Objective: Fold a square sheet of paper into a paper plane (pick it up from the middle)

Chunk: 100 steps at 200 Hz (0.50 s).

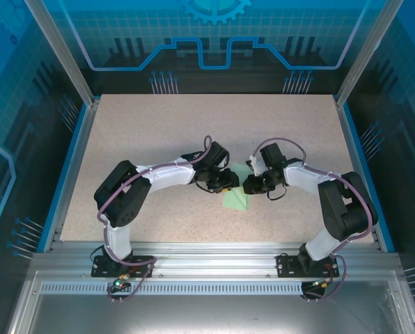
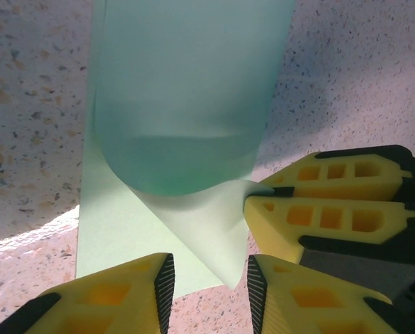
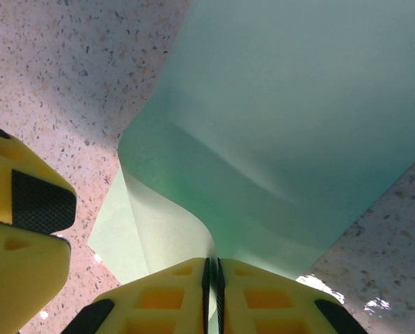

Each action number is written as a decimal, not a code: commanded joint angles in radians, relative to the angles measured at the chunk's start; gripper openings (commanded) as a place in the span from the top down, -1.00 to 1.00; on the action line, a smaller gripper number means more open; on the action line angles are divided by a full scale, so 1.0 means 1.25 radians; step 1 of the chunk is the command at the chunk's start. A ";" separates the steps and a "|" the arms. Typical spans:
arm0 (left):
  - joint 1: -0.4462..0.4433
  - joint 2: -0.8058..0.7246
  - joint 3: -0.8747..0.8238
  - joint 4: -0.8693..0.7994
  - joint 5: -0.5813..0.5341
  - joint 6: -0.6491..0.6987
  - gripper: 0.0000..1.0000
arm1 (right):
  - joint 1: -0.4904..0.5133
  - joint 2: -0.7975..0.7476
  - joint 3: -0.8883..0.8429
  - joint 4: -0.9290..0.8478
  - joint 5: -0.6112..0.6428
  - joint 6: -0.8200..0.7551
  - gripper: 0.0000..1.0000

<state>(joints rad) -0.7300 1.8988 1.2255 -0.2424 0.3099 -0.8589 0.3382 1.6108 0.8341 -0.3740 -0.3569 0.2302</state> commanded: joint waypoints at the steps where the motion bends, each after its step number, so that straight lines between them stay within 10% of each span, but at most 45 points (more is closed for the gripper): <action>1: -0.014 0.002 -0.008 0.015 0.006 -0.003 0.27 | -0.014 0.010 0.024 -0.033 0.015 -0.010 0.73; 100: -0.021 0.043 0.029 0.007 0.014 -0.003 0.29 | -0.013 0.003 -0.012 -0.016 0.043 0.029 0.73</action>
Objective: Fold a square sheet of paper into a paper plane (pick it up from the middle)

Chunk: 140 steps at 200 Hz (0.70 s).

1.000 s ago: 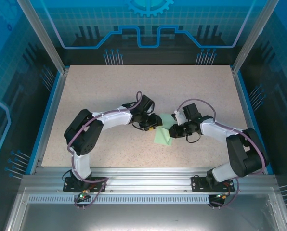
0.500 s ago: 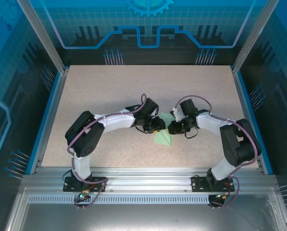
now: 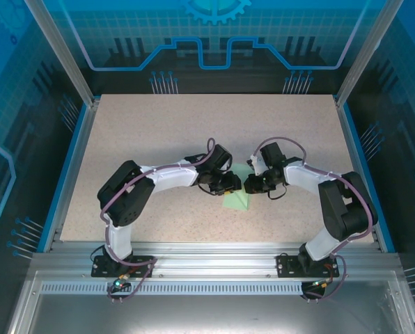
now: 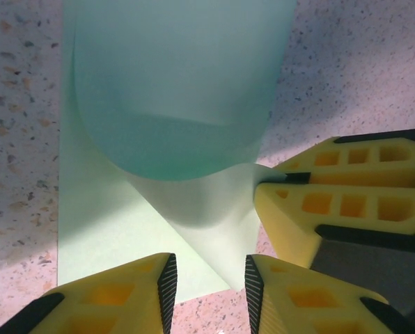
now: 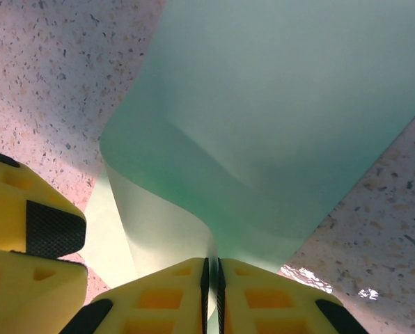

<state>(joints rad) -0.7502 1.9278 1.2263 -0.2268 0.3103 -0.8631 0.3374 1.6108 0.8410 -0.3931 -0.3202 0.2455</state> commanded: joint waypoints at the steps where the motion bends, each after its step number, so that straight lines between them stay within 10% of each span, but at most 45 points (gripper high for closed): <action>1: -0.006 0.020 0.028 -0.005 0.014 0.000 0.29 | -0.013 0.002 -0.018 -0.001 0.013 0.017 0.73; 140: -0.007 0.033 0.060 -0.015 0.015 0.000 0.35 | -0.013 0.037 -0.007 0.013 0.040 0.029 0.70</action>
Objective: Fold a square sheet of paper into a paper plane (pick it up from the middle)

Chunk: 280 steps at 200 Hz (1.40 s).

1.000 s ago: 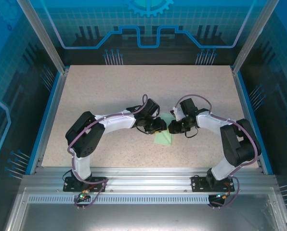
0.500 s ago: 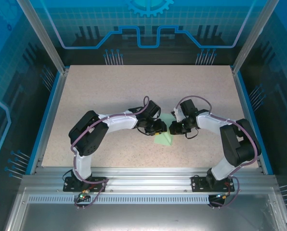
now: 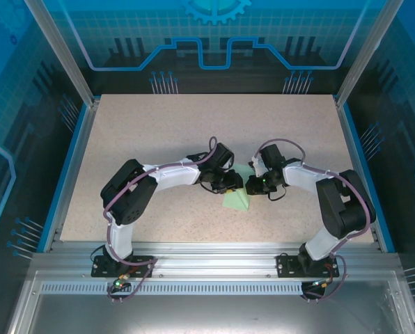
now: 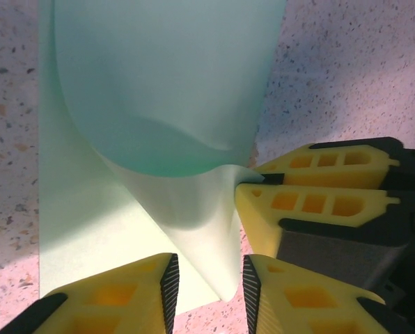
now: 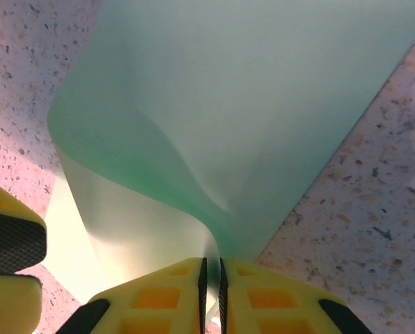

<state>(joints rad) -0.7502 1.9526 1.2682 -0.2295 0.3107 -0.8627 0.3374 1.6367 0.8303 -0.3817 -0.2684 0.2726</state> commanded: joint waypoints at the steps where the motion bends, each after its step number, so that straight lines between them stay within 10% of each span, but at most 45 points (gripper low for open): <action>1: -0.007 0.014 0.027 -0.013 0.015 -0.001 0.35 | -0.013 0.017 0.002 0.004 -0.002 0.008 0.70; 280: -0.006 0.085 -0.003 0.070 -0.001 -0.090 0.42 | -0.013 0.033 0.000 0.016 0.000 0.008 0.67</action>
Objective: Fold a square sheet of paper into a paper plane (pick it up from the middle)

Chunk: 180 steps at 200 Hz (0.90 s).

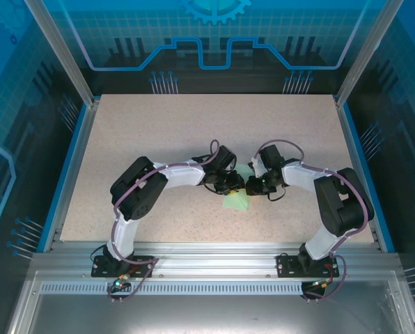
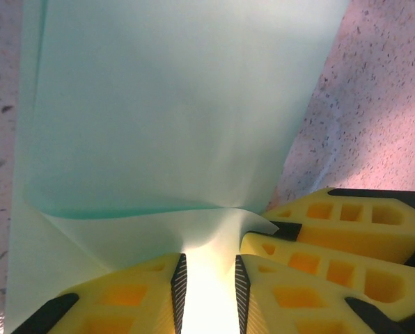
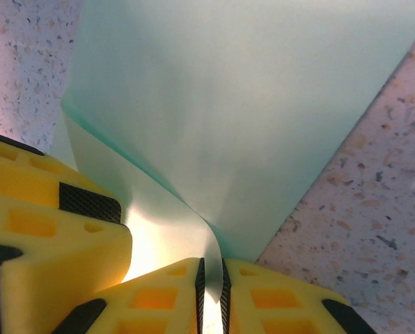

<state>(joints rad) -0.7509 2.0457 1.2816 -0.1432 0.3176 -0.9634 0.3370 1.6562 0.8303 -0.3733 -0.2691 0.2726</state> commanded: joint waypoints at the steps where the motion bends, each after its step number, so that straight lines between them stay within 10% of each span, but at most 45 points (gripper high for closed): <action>1: -0.005 0.011 -0.014 0.001 -0.007 -0.010 0.42 | -0.013 0.017 0.000 0.009 0.001 0.008 0.67; 180: -0.005 -0.014 -0.076 0.070 -0.020 -0.046 0.41 | -0.016 0.015 0.019 0.008 -0.012 0.014 0.58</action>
<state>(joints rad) -0.7509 2.0392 1.2251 -0.0666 0.3130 -0.9916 0.3302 1.6772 0.8467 -0.3748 -0.2886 0.2718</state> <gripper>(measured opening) 0.305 0.188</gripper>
